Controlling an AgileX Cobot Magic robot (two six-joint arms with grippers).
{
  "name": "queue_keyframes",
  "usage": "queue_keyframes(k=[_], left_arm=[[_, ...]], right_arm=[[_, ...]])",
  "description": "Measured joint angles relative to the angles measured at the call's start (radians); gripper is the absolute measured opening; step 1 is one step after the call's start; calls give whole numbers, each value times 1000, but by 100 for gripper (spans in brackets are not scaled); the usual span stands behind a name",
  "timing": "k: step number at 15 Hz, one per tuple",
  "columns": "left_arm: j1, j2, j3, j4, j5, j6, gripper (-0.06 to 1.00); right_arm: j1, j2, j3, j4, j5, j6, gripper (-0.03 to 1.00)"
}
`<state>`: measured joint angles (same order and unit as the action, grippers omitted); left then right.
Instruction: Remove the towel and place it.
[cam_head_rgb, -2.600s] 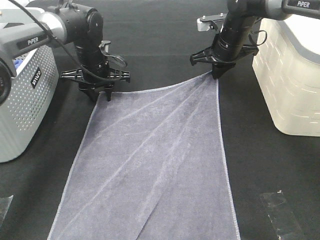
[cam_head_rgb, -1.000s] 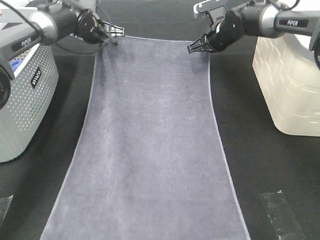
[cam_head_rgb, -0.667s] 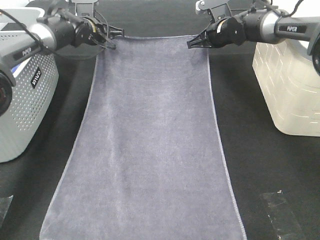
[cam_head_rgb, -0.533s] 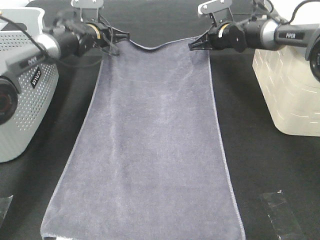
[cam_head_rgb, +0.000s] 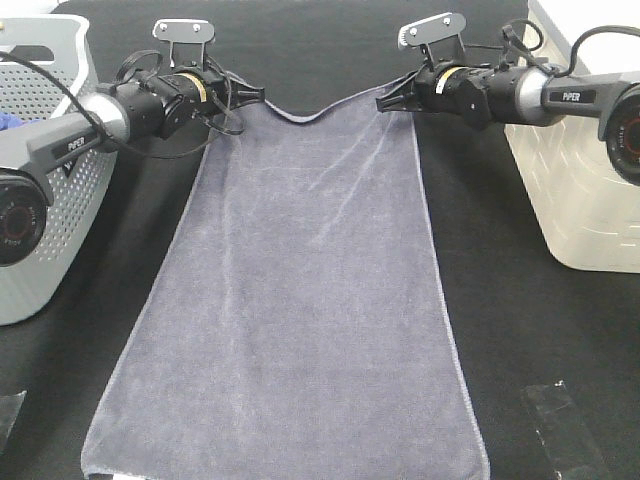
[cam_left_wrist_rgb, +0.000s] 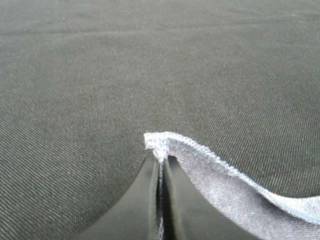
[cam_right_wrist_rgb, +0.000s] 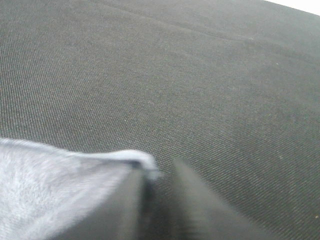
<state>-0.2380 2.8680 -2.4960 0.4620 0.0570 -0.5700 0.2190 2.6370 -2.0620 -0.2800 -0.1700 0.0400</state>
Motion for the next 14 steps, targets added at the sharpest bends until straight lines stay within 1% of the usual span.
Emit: queue_keyframes(k=[1, 2, 3, 4, 5, 7, 9, 10, 11, 12, 13, 14], left_arm=[[0, -2, 0, 8, 7, 4, 19], [0, -8, 0, 23, 14, 5, 29], [0, -18, 0, 40, 21, 5, 40], [0, -32, 0, 54, 23, 7, 48], [1, -45, 0, 65, 47, 7, 53], [2, -49, 0, 68, 120, 4, 54], [6, -49, 0, 68, 205, 1, 54], [6, -49, 0, 68, 205, 1, 54], [8, -52, 0, 58, 285, 0, 54], [8, -56, 0, 43, 314, 0, 54], [8, -59, 0, 25, 334, 0, 54], [8, -59, 0, 25, 334, 0, 54]], right_arm=[[0, 0, 0, 2, 0, 0, 39], [0, 0, 0, 3, 0, 0, 49], [0, 0, 0, 4, 0, 0, 57], [0, 0, 0, 4, 2, 0, 60], [0, -1, 0, 10, 18, 0, 62], [0, -9, 0, 17, 55, 0, 62], [0, -28, 0, 18, 120, 0, 62], [0, -28, 0, 18, 120, 0, 62], [0, -35, 0, 18, 204, 0, 62], [0, -35, 0, 18, 259, 0, 62], [0, -35, 0, 18, 302, 0, 62], [0, -35, 0, 18, 302, 0, 62]])
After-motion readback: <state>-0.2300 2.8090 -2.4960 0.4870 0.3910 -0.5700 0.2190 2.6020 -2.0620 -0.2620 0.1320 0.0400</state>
